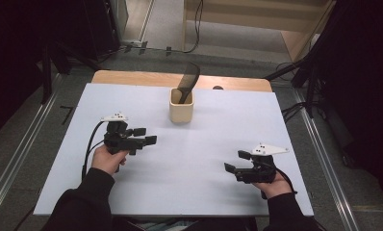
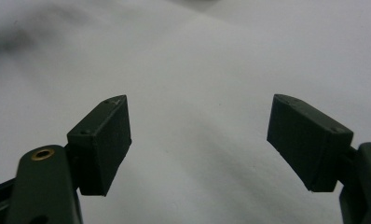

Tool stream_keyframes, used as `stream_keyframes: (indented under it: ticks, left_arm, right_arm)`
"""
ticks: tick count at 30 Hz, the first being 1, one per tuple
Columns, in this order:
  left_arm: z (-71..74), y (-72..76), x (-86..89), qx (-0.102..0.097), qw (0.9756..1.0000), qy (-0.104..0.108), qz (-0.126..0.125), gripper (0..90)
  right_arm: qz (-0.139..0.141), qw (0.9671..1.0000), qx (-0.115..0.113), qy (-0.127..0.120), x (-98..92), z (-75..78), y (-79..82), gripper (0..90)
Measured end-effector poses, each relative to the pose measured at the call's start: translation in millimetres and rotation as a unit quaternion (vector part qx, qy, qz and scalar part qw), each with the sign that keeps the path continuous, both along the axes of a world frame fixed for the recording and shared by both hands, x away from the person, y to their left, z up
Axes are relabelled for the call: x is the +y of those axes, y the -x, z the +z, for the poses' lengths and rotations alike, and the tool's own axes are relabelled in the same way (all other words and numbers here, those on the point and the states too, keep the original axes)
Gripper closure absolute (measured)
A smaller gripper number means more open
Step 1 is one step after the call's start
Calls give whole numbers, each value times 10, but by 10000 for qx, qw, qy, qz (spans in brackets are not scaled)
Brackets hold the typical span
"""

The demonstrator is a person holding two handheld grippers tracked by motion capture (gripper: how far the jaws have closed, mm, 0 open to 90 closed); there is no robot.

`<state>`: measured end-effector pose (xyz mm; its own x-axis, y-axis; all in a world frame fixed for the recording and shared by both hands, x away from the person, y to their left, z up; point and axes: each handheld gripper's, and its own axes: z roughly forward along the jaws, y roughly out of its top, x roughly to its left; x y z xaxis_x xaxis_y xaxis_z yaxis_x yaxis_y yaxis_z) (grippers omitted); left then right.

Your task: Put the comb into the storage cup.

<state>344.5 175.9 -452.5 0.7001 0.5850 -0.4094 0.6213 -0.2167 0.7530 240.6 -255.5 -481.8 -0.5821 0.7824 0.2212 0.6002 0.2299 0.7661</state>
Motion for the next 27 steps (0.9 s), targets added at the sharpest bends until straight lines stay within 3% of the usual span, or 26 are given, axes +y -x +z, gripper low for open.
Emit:
stream_keyframes:
  ticks: [27]
  left_arm:
    - [-33, 262, 81, 157, 9989, -342, -290, 257]
  right_arm:
    - [7, 10000, 28, 18, -7, -26, -19, 199]
